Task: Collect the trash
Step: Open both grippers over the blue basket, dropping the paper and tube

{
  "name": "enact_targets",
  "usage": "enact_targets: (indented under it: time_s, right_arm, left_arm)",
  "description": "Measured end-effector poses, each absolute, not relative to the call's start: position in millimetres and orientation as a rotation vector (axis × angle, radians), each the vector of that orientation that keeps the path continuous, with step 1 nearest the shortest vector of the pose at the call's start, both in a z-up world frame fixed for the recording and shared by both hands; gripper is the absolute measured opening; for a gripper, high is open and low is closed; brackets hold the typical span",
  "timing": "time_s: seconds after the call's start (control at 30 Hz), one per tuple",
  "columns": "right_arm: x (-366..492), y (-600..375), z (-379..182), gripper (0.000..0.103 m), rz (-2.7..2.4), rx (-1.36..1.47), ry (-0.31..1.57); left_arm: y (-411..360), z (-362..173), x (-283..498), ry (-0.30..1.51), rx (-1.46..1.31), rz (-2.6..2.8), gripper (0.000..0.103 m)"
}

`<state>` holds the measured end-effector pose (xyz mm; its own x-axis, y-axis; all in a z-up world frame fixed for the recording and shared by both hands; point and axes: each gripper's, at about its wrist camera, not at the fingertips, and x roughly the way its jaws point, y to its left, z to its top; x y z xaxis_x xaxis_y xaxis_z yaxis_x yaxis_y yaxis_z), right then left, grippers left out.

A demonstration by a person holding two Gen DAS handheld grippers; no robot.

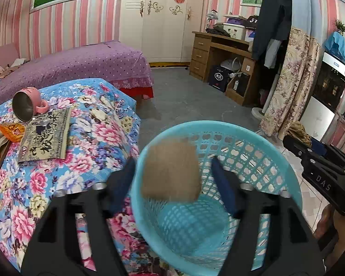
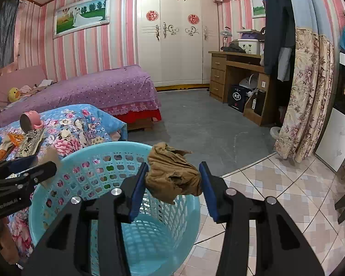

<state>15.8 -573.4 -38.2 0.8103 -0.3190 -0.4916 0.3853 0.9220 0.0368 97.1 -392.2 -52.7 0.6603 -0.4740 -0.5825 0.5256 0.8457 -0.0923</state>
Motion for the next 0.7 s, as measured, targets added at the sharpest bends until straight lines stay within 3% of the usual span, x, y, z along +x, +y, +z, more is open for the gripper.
enact_targets:
  time_s: [0.2, 0.7]
  right_arm:
    - [17.2, -571.3, -38.9, 0.045, -0.375, 0.139, 0.506]
    - [27.9, -555.8, -34.6, 0.047, -0.383, 0.125, 0.502]
  left_arm:
    - [-366.8, -49.1, 107.3, 0.623, 0.075, -0.519, 0.091]
    - [-325.0, -39.7, 112.3, 0.58, 0.087, -0.433, 0.095]
